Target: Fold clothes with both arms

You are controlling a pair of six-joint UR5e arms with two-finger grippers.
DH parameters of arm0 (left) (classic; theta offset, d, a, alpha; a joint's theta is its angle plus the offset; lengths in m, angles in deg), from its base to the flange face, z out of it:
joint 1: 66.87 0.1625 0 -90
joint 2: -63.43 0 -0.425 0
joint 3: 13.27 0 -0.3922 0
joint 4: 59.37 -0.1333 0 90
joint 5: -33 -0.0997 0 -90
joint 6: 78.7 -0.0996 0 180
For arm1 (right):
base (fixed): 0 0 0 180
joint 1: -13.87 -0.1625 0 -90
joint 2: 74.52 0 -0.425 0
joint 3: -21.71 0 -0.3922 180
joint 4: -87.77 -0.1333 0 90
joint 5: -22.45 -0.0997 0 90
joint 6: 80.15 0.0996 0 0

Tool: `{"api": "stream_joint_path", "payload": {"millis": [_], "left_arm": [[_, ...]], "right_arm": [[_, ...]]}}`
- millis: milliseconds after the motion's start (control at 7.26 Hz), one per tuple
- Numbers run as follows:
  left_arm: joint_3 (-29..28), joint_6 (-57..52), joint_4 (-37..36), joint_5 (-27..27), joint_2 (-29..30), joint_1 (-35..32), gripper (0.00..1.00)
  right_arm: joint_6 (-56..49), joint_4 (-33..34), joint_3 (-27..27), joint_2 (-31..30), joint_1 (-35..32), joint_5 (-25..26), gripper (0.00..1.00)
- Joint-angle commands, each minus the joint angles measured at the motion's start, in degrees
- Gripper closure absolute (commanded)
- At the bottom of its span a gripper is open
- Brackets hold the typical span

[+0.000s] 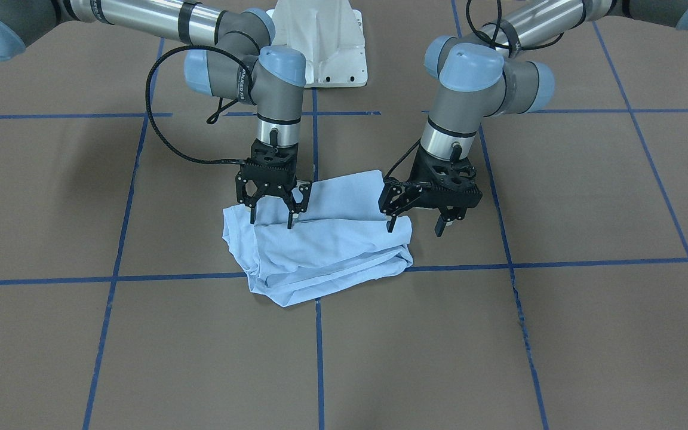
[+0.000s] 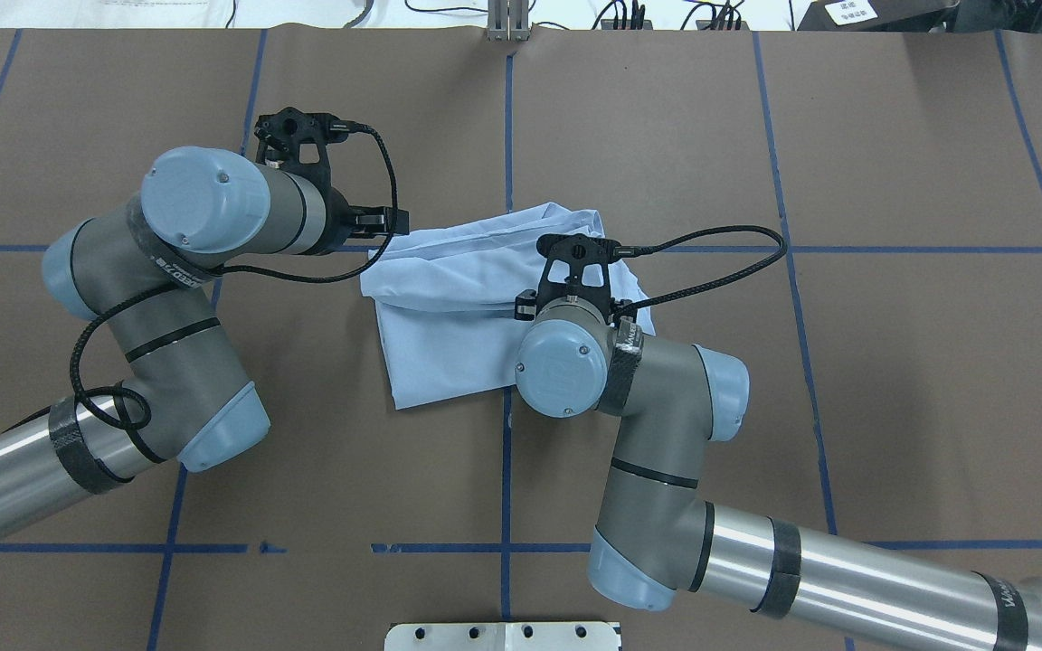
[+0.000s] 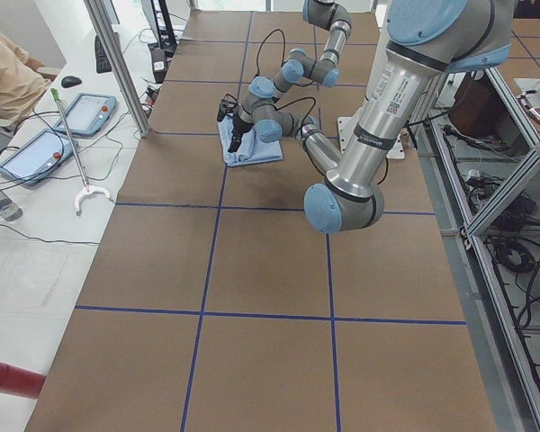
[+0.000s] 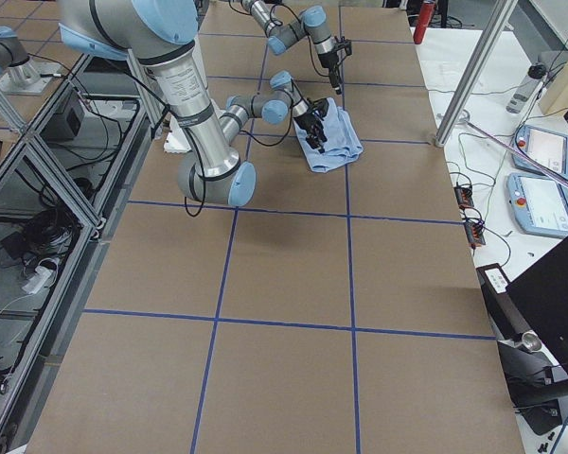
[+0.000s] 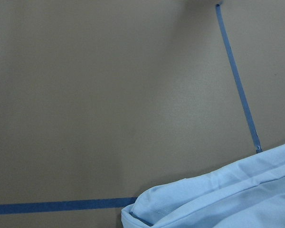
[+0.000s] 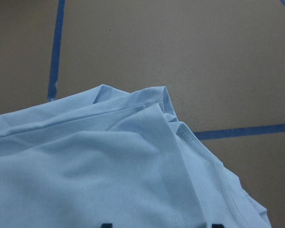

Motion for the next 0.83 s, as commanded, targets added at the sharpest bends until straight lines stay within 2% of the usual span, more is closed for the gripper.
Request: {"api": "stream_joint_path", "payload": {"millis": [0,138,275,413,551,689], "left_arm": [[0.0,0.0,0.0,0.0,0.0,0.0,0.0],[0.0,0.0,0.0,0.0,0.0,0.0,0.0],[0.0,0.0,0.0,0.0,0.0,0.0,0.0],[0.0,0.0,0.0,0.0,0.0,0.0,0.0],[0.0,0.0,0.0,0.0,0.0,0.0,0.0],[0.1,0.0,0.0,0.0,0.0,0.0,0.0]], "right_arm": [[-0.3,-0.1,-0.3,-0.5,0.1,1.0,0.27],[-0.3,-0.2,-0.3,-0.7,0.0,1.1,0.33],[-0.1,-0.3,-0.3,-0.7,0.0,1.2,0.54],[0.0,-0.3,-0.3,-0.7,-0.2,1.2,0.92],[0.3,-0.3,-0.3,-0.7,-0.5,1.2,1.0],[0.3,-0.2,-0.3,-0.5,-1.6,1.1,1.0]]}}
